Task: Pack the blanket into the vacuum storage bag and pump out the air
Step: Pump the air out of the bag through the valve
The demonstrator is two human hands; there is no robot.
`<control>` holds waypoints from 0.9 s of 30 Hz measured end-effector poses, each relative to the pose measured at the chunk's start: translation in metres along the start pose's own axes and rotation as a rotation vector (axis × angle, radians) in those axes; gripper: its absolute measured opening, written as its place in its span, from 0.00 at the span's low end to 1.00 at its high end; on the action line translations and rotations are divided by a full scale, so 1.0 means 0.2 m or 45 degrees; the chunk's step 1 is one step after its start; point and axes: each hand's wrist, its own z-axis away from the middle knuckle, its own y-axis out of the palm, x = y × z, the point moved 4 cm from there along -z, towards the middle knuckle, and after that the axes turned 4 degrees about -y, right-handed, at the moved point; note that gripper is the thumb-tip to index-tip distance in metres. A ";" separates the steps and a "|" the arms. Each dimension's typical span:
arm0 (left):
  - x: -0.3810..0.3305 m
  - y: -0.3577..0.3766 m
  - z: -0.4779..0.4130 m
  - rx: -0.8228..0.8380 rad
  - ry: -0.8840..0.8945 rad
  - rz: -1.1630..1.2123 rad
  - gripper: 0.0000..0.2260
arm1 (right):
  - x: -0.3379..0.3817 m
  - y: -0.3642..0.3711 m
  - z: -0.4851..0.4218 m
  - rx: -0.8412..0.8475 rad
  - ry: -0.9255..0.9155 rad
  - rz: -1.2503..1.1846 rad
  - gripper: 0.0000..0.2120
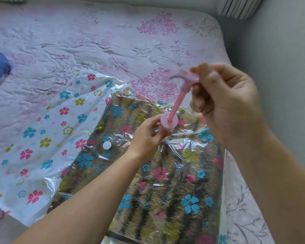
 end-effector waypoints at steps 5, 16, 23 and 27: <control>0.01 0.00 -0.02 0.000 0.013 -0.013 0.18 | -0.30 -0.07 0.09 0.048 0.124 0.618 0.07; 0.05 -0.02 -0.05 0.083 0.063 -0.201 0.20 | -0.43 -0.10 0.10 0.172 0.210 1.144 0.25; 0.15 -0.03 -0.10 0.144 -0.018 -0.228 0.20 | -0.51 -0.11 0.07 0.109 0.211 1.090 0.24; 0.16 -0.02 -0.14 0.186 0.000 -0.217 0.22 | -0.54 -0.15 0.04 0.066 0.212 1.035 0.21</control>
